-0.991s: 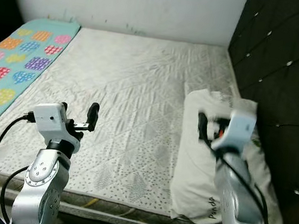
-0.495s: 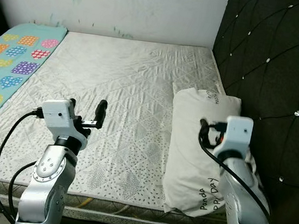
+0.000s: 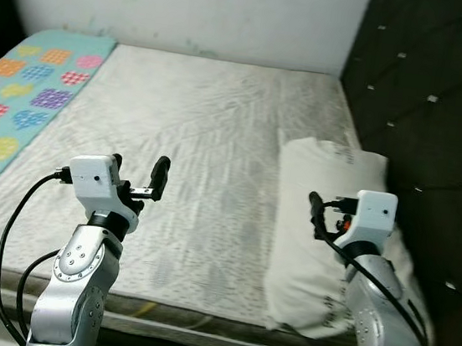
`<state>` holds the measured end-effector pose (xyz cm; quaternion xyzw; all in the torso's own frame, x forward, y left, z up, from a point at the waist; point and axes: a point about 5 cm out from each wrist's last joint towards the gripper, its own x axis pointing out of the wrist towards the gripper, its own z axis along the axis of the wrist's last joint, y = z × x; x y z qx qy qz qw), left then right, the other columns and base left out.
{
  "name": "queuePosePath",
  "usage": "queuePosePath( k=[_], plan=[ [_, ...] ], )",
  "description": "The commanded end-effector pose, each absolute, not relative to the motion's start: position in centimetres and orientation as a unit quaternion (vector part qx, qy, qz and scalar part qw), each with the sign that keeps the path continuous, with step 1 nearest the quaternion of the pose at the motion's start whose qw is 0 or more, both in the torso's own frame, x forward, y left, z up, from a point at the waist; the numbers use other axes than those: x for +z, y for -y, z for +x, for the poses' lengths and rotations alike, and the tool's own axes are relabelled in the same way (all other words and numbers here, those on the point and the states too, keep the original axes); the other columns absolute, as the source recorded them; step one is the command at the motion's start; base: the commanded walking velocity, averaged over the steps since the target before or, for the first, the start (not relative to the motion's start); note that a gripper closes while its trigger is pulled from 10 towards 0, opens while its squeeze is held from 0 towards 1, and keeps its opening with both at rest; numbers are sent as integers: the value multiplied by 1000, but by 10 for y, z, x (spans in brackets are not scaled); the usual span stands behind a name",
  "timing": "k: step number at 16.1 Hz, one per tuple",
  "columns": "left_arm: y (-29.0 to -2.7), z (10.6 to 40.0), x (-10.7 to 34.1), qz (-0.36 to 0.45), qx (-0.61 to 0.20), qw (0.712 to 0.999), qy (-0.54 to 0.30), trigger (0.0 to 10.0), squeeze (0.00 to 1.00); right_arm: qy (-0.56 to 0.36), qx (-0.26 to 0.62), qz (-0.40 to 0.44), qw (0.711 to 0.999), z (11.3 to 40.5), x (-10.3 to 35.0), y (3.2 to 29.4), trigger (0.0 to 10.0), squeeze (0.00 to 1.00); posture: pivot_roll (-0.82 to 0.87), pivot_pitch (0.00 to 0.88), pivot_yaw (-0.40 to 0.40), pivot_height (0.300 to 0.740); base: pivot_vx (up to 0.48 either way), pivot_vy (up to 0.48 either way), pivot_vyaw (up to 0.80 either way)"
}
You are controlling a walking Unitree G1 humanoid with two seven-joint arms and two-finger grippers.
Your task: Clean up the room
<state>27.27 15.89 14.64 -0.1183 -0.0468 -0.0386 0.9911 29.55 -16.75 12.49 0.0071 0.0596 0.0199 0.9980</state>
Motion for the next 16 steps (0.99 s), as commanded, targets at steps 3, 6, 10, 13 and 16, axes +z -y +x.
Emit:
queuePosePath(
  k=[3,6,10,13,16],
  plan=[
    [-161,275,146,-116,-36,992,41,10000,0,-38,37,-49,997,299,131,161,10000,0,-56,0,19,740,0,480,0],
    [-161,275,146,-116,-35,992,42,10000,0,-22,42,-32,998,300,134,160,10000,0,-57,0,22,740,0,480,0],
    [-161,276,147,-117,-35,992,43,10000,0,-30,68,-15,997,299,135,157,10000,0,-58,0,21,740,0,480,0],
    [-160,276,149,-119,-35,991,50,10000,0,-28,78,-16,996,300,135,156,10000,0,-59,0,16,740,0,320,0],
    [-163,275,151,-132,-35,989,61,10000,0,-29,83,-17,996,300,135,157,10000,0,-60,0,17,740,0,0,0]
  ],
)
